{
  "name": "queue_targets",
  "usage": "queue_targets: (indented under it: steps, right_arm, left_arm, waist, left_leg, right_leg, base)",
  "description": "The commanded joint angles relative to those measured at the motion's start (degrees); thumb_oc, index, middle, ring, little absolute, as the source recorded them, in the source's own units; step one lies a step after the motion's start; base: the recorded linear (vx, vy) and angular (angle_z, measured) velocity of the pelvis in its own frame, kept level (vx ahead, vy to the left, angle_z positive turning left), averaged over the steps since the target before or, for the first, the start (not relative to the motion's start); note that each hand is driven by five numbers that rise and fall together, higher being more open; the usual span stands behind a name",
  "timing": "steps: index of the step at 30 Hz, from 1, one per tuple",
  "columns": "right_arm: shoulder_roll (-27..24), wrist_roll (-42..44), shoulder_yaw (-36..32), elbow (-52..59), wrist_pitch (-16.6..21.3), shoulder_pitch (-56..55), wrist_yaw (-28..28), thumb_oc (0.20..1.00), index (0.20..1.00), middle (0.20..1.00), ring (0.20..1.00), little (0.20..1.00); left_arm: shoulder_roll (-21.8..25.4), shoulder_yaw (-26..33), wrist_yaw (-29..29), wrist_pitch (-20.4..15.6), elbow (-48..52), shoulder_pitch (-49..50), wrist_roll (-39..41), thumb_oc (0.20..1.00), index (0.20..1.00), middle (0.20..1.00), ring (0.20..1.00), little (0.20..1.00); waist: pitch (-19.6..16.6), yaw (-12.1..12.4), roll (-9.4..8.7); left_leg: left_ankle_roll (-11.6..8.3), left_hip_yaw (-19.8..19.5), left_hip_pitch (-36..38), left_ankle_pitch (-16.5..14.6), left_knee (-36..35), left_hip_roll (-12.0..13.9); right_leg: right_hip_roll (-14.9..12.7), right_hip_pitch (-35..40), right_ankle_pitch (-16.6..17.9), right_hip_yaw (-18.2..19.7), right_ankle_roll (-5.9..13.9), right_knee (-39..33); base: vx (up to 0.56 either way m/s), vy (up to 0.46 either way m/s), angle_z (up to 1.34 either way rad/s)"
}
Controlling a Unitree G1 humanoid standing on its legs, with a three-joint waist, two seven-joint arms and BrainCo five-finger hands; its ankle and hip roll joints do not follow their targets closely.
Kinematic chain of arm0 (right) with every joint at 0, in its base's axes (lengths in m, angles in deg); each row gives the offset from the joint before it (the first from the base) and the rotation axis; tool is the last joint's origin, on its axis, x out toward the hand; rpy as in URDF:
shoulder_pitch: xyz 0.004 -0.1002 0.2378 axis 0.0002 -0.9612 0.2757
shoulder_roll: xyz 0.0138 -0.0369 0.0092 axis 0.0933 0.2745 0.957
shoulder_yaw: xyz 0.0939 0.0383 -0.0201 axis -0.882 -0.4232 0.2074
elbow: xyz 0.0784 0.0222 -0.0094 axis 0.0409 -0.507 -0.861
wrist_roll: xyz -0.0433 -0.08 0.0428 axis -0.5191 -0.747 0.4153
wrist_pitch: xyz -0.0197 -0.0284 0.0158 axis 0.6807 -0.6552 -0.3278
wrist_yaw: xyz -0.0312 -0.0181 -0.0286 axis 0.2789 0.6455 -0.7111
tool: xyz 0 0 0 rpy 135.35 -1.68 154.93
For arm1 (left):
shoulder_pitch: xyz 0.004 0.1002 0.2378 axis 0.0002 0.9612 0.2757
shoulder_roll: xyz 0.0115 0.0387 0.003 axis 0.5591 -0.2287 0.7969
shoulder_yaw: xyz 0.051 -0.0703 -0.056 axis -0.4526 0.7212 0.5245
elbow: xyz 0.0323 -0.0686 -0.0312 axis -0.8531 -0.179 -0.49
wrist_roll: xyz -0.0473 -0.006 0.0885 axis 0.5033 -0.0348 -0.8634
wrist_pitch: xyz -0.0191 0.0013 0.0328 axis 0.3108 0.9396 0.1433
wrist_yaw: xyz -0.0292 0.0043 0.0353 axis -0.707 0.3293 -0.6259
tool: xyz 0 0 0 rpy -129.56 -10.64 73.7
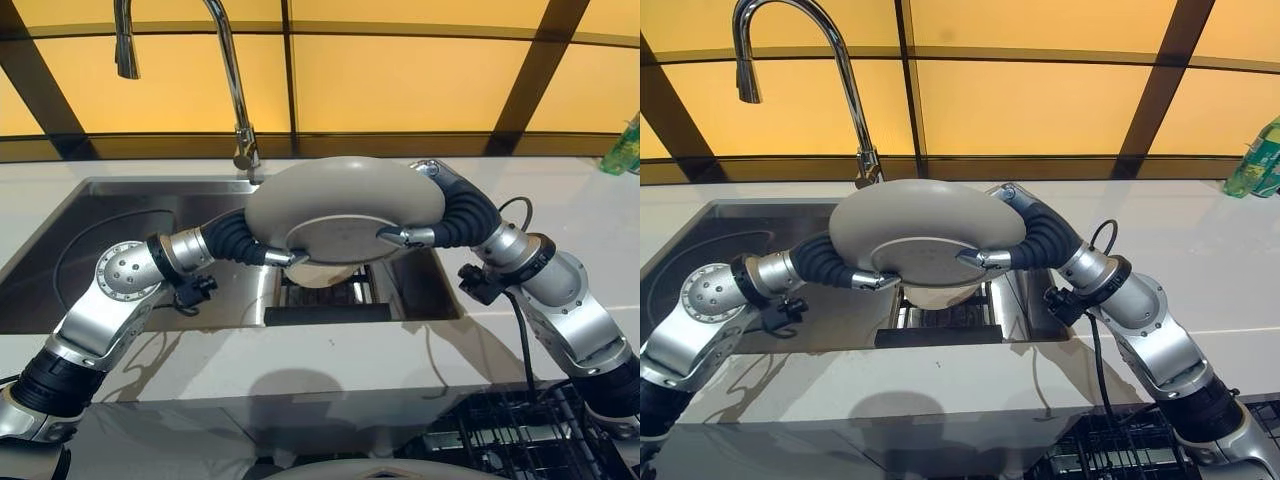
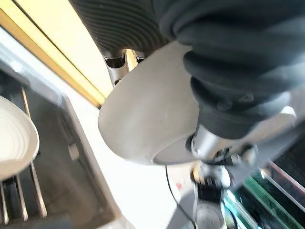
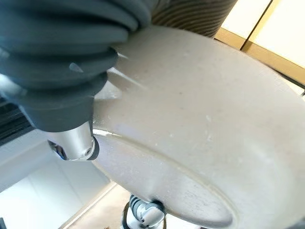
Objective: Pick up plates and place into dishwasher.
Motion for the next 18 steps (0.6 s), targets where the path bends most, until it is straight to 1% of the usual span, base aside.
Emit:
queue_targets:
  steps: [1,3,6,10,11,15,16,17,18]
  right_arm:
    - [1.82,-5.18,-0.73,0.56,0.93,0.31,-6.05,0.2,0.2,0.2,0.2,0.2]
    - [3.5,-7.12,-3.6,0.43,1.22,-1.71,-6.91,0.2,0.2,0.2,0.2,0.2]
    - [4.18,-8.93,-6.4,0.27,0.86,-3.66,-7.82,0.2,0.2,0.2,0.2,0.2]
    - [3.11,-8.88,-8.94,0.2,0.34,-5.3,-8.92,0.2,0.2,0.2,0.2,0.2]
    - [2.84,-8.93,-10.29,-0.01,0.58,-6.37,-8.85,0.2,0.2,0.2,0.2,0.2]
    - [1.79,-8.74,-12.81,-0.8,0.17,-7.31,-9.17,0.2,0.2,0.2,0.2,0.2]
    - [1.48,-8.59,-13.45,-0.83,-0.03,-7.37,-9.0,0.2,0.2,0.2,0.2,0.2]
    - [0.93,-8.48,-14.04,-0.87,-0.36,-7.3,-9.14,0.2,0.2,0.2,0.2,0.2]
    - [0.54,-8.15,-14.22,-0.94,-0.51,-7.11,-9.25,0.2,0.2,0.2,0.2,0.2]
  left_arm:
    - [-5.23,5.31,10.76,-2.07,-1.01,-1.16,-1.64,1.0,1.0,1.0,1.0,1.0]
    - [-7.53,8.45,12.68,-2.78,-1.3,0.86,-3.26,1.0,1.0,1.0,1.0,1.0]
    - [-8.98,11.35,14.63,-3.23,-0.79,2.51,-3.58,1.0,1.0,1.0,1.0,1.0]
    - [-8.86,13.41,17.83,-3.69,-0.47,2.83,-3.3,1.0,1.0,1.0,1.0,1.0]
    - [-8.91,14.46,19.13,-4.2,-0.64,3.24,-3.03,1.0,1.0,1.0,1.0,1.0]
    - [-9.63,17.18,22.53,-5.74,-0.54,4.71,-2.56,1.0,1.0,1.0,1.0,1.0]
    - [-9.88,17.93,22.98,-6.05,-0.4,5.24,-2.56,1.0,1.0,1.0,1.0,1.0]
    - [-10.29,18.88,23.56,-6.88,-0.25,5.99,-2.44,1.0,1.0,1.0,1.0,1.0]
    - [-10.52,19.63,23.82,-7.58,-0.22,6.8,-2.58,1.0,1.0,1.0,1.0,1.0]
  waist:
    - [-4.0,-1.3,1.28]
    - [-4.02,-1.55,1.33]
    - [-4.14,-2.07,1.39]
    - [-4.26,-2.88,1.51]
    - [-4.26,-3.39,1.49]
    - [-3.78,-4.2,1.07]
    - [-3.5,-4.26,0.84]
    - [-2.99,-4.17,0.48]
    - [-2.56,-3.87,0.23]
  left_leg:
    - [6.08,1.92,1.87,-7.32,2.29,-1.91]
    - [6.16,1.81,1.95,-7.3,2.09,-1.76]
    - [6.13,1.78,1.94,-7.16,1.86,-1.43]
    - [5.87,2.19,2.05,-6.82,1.54,-0.76]
    - [5.66,2.53,2.03,-6.81,1.76,-0.35]
    - [4.72,2.77,0.87,-7.82,5.64,0.48]
    - [4.36,2.3,0.16,-8.21,7.39,0.49]
    - [3.95,0.84,-0.87,-8.79,9.65,0.36]
    - [3.76,-1.59,-1.66,-9.34,11.17,0.13]
  right_leg:
    - [4.18,-7.5,3.54,3.6,-3.52,1.67]
    - [4.71,-7.6,3.28,4.03,-3.8,1.78]
    - [5.61,-7.81,2.83,4.71,-4.25,2.05]
    - [6.82,-7.98,2.37,5.48,-4.84,2.28]
    - [7.28,-8.01,2.2,5.77,-5.1,2.36]
    - [7.98,-8.29,2.19,6.72,-5.89,2.51]
    - [8.1,-8.44,2.33,7.09,-6.13,2.59]
    - [8.23,-8.74,2.56,7.85,-6.45,2.83]
    - [8.37,-9.21,2.7,8.92,-6.61,3.33]
  base:
    - [-0.02,-0.067,-0.02]
    - [-0.02,-0.071,-0.05]
    - [-0.02,-0.083,-0.09]
    - [-0.02,-0.101,-0.09]
    - [-0.02,-0.096,-0.09]
    - [-0.04,-0.068,-0.22]
    - [-0.06,-0.008,-0.24]
    - [-0.07,0.024,-0.2]
    - [-0.06,0.043,-0.31]
